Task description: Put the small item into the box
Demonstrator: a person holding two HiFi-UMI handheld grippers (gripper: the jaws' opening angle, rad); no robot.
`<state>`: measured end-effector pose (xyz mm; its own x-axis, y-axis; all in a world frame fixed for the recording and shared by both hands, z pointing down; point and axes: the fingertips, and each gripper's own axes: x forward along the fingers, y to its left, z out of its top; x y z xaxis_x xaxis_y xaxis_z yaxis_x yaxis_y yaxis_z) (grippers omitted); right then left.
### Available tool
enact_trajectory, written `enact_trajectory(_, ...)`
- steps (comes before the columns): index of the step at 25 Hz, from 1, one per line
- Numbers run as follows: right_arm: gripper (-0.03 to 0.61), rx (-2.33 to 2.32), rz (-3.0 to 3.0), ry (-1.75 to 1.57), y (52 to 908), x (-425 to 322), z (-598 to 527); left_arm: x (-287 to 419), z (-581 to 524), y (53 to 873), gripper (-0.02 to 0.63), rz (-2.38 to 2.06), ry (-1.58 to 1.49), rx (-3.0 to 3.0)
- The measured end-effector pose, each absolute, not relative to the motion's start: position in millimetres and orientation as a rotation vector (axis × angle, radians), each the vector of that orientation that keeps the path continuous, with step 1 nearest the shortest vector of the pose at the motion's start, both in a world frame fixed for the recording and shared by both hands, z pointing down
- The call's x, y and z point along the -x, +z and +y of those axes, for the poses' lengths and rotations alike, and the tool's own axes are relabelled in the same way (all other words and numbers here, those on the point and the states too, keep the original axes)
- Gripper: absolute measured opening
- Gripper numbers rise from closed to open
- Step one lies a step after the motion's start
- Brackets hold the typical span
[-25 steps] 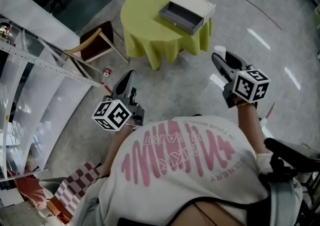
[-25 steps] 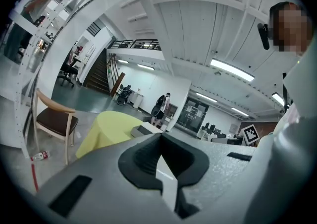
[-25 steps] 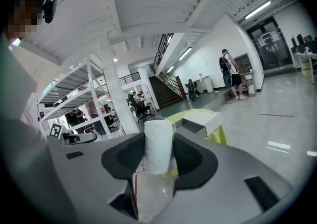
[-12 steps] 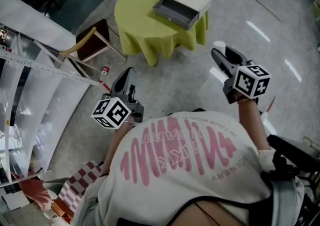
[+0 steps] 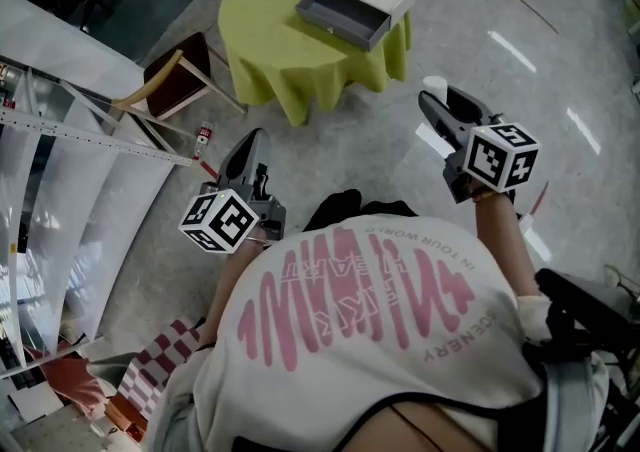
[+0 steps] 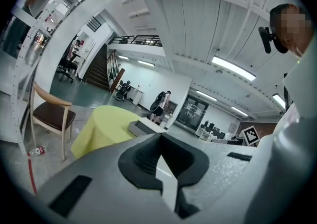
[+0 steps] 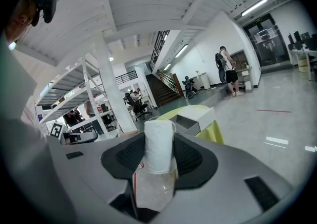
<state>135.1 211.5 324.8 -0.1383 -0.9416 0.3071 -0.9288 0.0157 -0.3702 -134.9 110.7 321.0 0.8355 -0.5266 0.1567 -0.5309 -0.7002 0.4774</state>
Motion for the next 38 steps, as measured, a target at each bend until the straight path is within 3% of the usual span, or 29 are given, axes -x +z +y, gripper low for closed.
enact_trajectory(24,0.178,2.035,2.180,-0.888,352.3,-150.8,192.5,107.5,78.7,329.2,0.008,-0.752,0.059,-2.485)
enact_trajectory(38,0.178,2.048,2.157,-0.912,368.1,-183.8,120.9,63.3,-4.1,336.1,0.006,-0.717,0.057,-2.498)
